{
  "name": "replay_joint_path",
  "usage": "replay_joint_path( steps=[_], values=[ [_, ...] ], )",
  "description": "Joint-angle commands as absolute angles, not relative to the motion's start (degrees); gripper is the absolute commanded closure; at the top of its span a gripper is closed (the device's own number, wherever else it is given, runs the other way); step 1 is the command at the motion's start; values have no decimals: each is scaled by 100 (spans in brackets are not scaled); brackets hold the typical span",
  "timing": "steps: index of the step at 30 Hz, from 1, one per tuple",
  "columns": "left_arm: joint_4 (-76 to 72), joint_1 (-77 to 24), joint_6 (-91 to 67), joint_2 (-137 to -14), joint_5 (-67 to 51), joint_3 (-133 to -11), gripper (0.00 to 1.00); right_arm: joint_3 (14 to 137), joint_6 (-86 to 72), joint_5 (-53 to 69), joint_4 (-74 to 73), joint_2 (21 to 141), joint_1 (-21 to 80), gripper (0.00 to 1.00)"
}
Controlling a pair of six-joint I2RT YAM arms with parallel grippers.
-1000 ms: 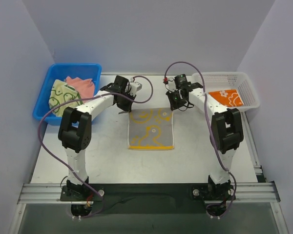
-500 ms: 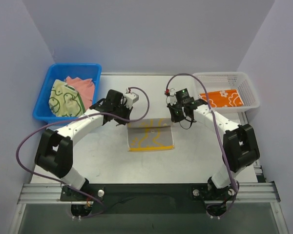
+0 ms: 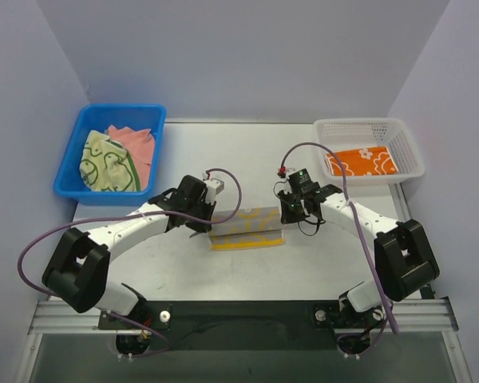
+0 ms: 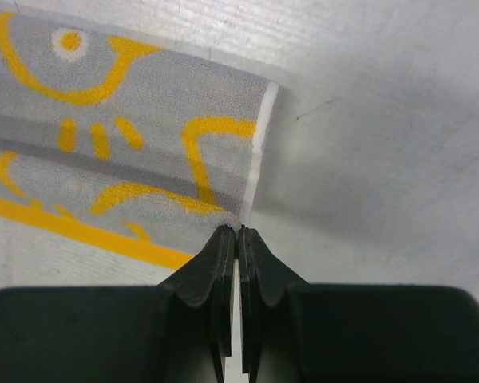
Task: Fold and stack the towels
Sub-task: Fold the towel
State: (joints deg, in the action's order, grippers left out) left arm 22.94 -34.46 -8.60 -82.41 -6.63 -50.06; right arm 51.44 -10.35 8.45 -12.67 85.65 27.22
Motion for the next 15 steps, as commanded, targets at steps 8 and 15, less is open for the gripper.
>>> replay_joint_path(
  steps=[8, 15],
  values=[
    [2426, -3428, -1555, -8674, -334, -4939, 100, 4896, -1933, 1037, -1494, 8692, 2681, 100],
    [2522, -3498, -1688, -8816, -492, -4957, 98, 4948, -2030, 976, -1556, 9176, 2654, 100]
  ],
)
